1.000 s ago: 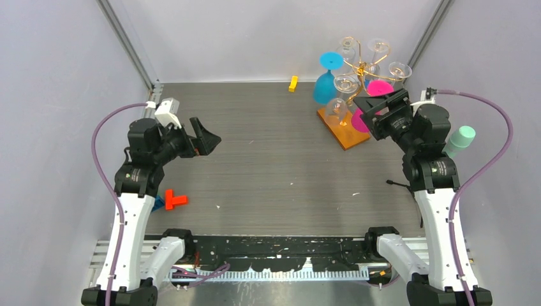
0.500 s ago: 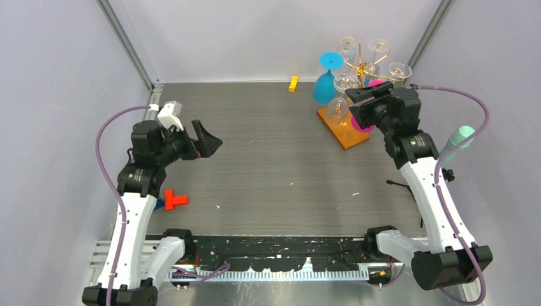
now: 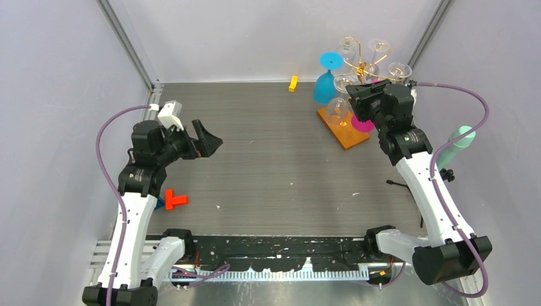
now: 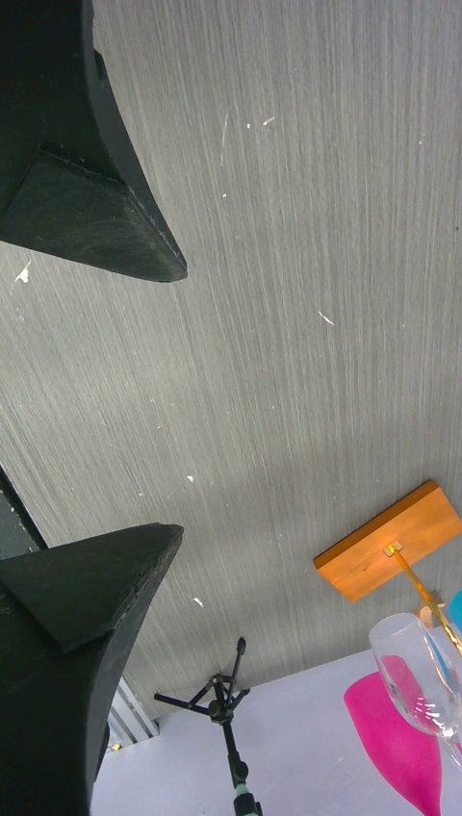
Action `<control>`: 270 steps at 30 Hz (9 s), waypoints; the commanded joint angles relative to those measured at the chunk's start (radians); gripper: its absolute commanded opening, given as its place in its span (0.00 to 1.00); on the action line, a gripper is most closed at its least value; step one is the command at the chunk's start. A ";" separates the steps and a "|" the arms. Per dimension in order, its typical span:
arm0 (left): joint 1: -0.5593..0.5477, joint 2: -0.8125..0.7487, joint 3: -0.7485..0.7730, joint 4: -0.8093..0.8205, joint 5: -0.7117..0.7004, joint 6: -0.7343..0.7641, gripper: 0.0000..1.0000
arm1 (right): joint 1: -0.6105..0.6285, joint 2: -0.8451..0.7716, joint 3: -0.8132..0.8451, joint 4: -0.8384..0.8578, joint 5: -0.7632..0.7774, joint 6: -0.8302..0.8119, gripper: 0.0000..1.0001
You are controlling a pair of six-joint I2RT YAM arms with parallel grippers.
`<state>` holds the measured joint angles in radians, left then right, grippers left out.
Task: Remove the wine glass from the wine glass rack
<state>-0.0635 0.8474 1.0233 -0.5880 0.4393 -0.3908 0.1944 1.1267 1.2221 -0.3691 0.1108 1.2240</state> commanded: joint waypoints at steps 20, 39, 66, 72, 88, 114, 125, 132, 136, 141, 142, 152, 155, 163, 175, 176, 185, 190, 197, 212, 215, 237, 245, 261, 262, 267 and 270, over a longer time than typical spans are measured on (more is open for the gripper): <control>-0.006 -0.021 -0.014 0.047 0.010 -0.010 1.00 | 0.005 0.052 0.062 0.070 0.098 0.008 0.15; -0.006 -0.020 -0.022 0.050 -0.011 0.001 1.00 | 0.005 -0.016 0.030 0.172 0.020 0.063 0.00; -0.008 -0.011 -0.011 0.049 -0.009 -0.006 1.00 | 0.020 0.121 0.054 0.364 0.086 0.038 0.00; -0.008 -0.007 -0.015 0.052 -0.014 -0.006 1.00 | 0.031 0.060 0.023 0.359 0.195 0.035 0.00; -0.007 -0.012 -0.021 0.060 -0.002 -0.008 1.00 | 0.043 -0.061 -0.002 0.196 0.299 0.062 0.00; -0.433 0.111 -0.141 0.721 0.283 0.035 1.00 | 0.237 -0.321 -0.276 0.099 -0.178 0.296 0.00; -0.531 0.159 -0.268 1.009 0.266 0.116 0.96 | 0.444 -0.209 -0.303 0.280 -0.202 0.402 0.00; -0.533 0.198 -0.306 1.163 0.249 0.038 0.92 | 0.496 -0.167 -0.271 0.309 -0.208 0.413 0.00; -0.533 0.228 -0.311 1.234 0.242 -0.005 0.85 | 0.520 -0.137 -0.263 0.338 -0.223 0.427 0.00; -0.533 0.255 -0.311 1.231 0.213 -0.024 0.76 | 0.537 -0.118 -0.256 0.362 -0.236 0.437 0.00; -0.533 0.258 -0.313 1.227 0.201 -0.026 0.74 | 0.539 -0.118 -0.256 0.363 -0.235 0.437 0.00; -0.533 0.265 -0.343 1.215 0.171 -0.087 0.57 | 0.539 -0.129 -0.255 0.392 -0.224 0.438 0.00; -0.533 0.260 -0.365 1.234 0.168 -0.098 0.59 | 0.539 -0.131 -0.256 0.397 -0.219 0.440 0.00; -0.534 0.297 -0.350 1.285 0.209 -0.133 0.47 | 0.543 -0.117 -0.258 0.418 -0.238 0.451 0.00; -0.532 0.307 -0.311 1.270 0.222 -0.121 0.00 | 0.550 -0.092 -0.255 0.425 -0.253 0.430 0.12; -0.532 0.299 -0.308 1.253 0.202 -0.113 0.00 | 0.550 -0.091 -0.256 0.424 -0.247 0.423 0.20; -0.532 0.179 -0.265 1.059 -0.167 -0.064 0.00 | 0.550 -0.130 -0.299 0.383 -0.182 0.235 0.80; -0.532 0.129 -0.223 1.026 -0.414 -0.156 0.00 | 0.564 -0.135 -0.350 0.410 -0.172 0.188 0.80; -0.532 0.048 -0.176 0.891 -0.791 -0.458 0.00 | 0.638 -0.115 -0.402 0.567 -0.170 0.131 0.81; -0.533 -0.057 -0.215 0.814 -0.835 -0.807 0.00 | 0.721 0.027 -0.348 0.895 -0.189 0.081 0.63; -0.533 -0.066 -0.221 0.799 -0.826 -0.836 0.00 | 0.723 0.035 -0.339 0.923 -0.180 0.062 0.56; -0.533 -0.097 -0.311 0.850 -0.789 -1.022 0.00 | 0.736 0.113 -0.285 1.013 -0.177 -0.029 0.21; -0.532 -0.129 -0.338 0.840 -0.788 -1.034 0.32 | 0.741 0.116 -0.227 0.868 -0.121 -0.121 0.00; -0.532 -0.311 -0.407 0.619 -0.675 -0.682 0.97 | 0.741 0.246 0.290 -0.132 0.140 -0.536 0.00; -0.533 -0.327 -0.395 0.579 -0.671 -0.609 0.97 | 0.741 0.261 0.349 -0.221 0.145 -0.581 0.00; -0.533 -0.366 -0.313 0.325 -0.692 -0.337 0.98 | 0.740 0.395 0.546 -0.522 0.160 -0.750 0.00; -0.533 -0.355 -0.267 0.214 -0.723 -0.229 1.00 | 0.722 0.481 0.627 -0.663 0.163 -0.808 0.00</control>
<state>-0.5949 0.4892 0.6720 -0.1894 -0.2546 -0.8658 0.9318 1.5349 1.7348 -0.7734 0.2337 0.5735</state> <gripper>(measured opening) 0.990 0.127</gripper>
